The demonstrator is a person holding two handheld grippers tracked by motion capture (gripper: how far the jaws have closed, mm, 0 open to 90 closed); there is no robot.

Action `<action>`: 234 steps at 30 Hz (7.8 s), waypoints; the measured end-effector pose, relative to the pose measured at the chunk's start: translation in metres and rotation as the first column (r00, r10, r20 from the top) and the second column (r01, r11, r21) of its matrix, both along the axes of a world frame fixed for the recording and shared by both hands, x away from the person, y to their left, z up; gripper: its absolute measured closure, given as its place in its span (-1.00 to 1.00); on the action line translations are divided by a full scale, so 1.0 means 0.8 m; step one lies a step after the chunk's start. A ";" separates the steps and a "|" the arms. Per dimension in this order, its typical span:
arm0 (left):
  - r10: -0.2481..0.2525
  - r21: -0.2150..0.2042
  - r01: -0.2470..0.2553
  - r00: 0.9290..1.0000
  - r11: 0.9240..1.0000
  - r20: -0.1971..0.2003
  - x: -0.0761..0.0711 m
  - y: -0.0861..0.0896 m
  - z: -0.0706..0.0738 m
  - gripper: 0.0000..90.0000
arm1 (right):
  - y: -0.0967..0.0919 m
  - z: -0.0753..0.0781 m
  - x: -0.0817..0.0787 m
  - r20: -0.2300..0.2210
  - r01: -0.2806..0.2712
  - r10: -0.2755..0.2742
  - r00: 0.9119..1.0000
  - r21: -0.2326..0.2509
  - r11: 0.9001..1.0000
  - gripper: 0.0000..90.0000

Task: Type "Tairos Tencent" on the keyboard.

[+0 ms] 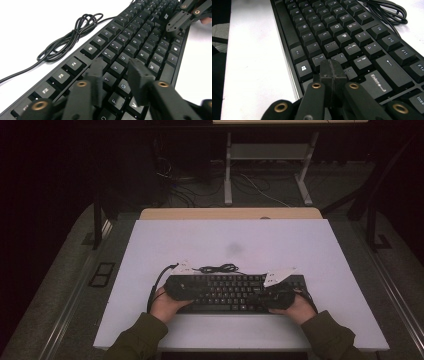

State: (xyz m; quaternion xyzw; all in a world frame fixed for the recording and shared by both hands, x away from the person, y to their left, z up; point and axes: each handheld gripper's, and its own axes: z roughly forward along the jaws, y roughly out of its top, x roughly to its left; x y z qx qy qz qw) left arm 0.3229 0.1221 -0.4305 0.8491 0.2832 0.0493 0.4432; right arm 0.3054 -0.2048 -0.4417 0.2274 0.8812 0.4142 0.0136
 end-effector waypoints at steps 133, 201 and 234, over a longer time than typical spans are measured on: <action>0.064 0.012 -0.064 0.998 0.998 0.010 -0.003 0.036 -0.003 0.90 | 0.060 0.011 0.055 0.016 0.114 -0.119 0.993 0.170 0.979 -0.42; 0.100 -0.004 -0.100 0.994 0.995 0.037 -0.009 0.036 -0.008 -0.63 | 0.119 0.003 0.025 -0.043 -0.116 0.118 0.992 0.048 0.992 0.98; 0.102 -0.001 -0.102 0.994 0.995 0.037 -0.010 0.037 -0.008 -0.62 | 0.116 0.005 0.027 -0.049 -0.102 0.105 0.993 0.055 0.993 0.92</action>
